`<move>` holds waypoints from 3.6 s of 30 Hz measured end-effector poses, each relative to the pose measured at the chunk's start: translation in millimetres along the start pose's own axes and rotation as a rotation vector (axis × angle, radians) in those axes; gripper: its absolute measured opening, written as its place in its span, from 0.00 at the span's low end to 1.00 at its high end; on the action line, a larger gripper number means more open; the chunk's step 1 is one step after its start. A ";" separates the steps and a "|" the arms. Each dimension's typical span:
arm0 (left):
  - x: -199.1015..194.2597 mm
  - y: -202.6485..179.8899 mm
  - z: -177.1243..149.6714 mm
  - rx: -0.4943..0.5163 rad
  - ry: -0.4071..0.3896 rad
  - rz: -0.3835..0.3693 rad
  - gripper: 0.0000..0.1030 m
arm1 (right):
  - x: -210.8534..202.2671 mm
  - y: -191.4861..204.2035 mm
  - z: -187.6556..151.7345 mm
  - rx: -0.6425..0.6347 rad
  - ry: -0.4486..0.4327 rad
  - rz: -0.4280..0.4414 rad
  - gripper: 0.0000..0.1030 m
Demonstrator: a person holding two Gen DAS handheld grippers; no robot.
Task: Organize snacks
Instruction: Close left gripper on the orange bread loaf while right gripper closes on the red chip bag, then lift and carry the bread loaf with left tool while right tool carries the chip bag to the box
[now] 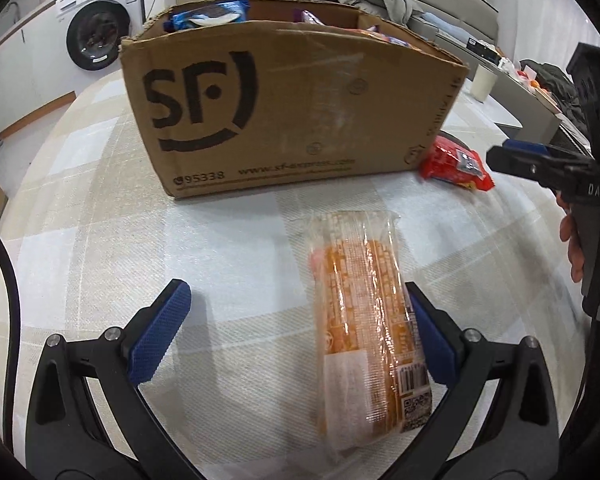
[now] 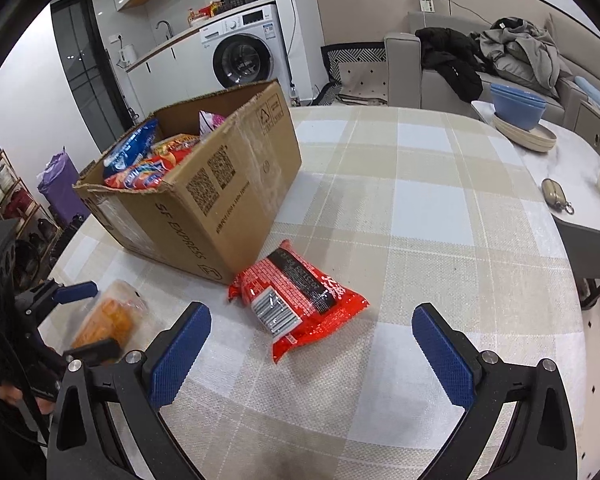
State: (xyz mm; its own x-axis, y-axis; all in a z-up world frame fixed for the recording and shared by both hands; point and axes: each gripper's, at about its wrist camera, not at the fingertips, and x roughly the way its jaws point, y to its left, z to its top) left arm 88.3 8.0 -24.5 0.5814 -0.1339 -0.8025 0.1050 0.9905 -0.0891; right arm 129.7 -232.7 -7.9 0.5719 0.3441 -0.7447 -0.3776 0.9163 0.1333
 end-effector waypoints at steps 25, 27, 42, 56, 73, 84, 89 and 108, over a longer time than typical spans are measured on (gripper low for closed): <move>5.6 -7.3 7.1 0.035 0.024 0.065 0.99 | 72.9 20.5 20.7 -0.225 0.181 -0.029 1.00; 4.3 -7.8 5.2 0.036 0.023 0.066 0.99 | 73.5 19.8 21.6 -0.223 0.182 -0.025 1.00; 4.9 -7.0 5.0 0.036 0.023 0.067 0.99 | 71.3 47.8 12.3 -0.408 0.178 0.117 0.93; -4.0 -6.7 -6.5 0.059 0.024 0.052 0.99 | 38.4 64.7 -21.4 -0.162 0.143 0.042 0.85; -16.3 -10.3 -7.8 0.112 0.024 0.015 0.81 | 41.5 42.3 -7.6 -0.027 0.075 0.007 0.71; -31.9 -27.6 -8.8 0.126 -0.004 -0.031 0.35 | 34.0 43.8 -11.9 -0.037 0.056 0.006 0.44; -36.2 -27.6 -9.4 0.116 -0.018 -0.038 0.34 | 26.1 44.8 -11.1 -0.041 0.037 0.018 0.44; -89.7 -19.6 -5.0 0.104 -0.122 -0.070 0.33 | -20.8 52.7 -2.5 -0.067 -0.071 0.042 0.44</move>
State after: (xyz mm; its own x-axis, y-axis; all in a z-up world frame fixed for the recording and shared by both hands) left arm 30.0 0.7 46.3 0.6624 -0.2115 -0.7186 0.2278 0.9708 -0.0756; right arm 96.1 -192.0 13.0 0.6037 0.3973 -0.6911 -0.4485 0.8860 0.1177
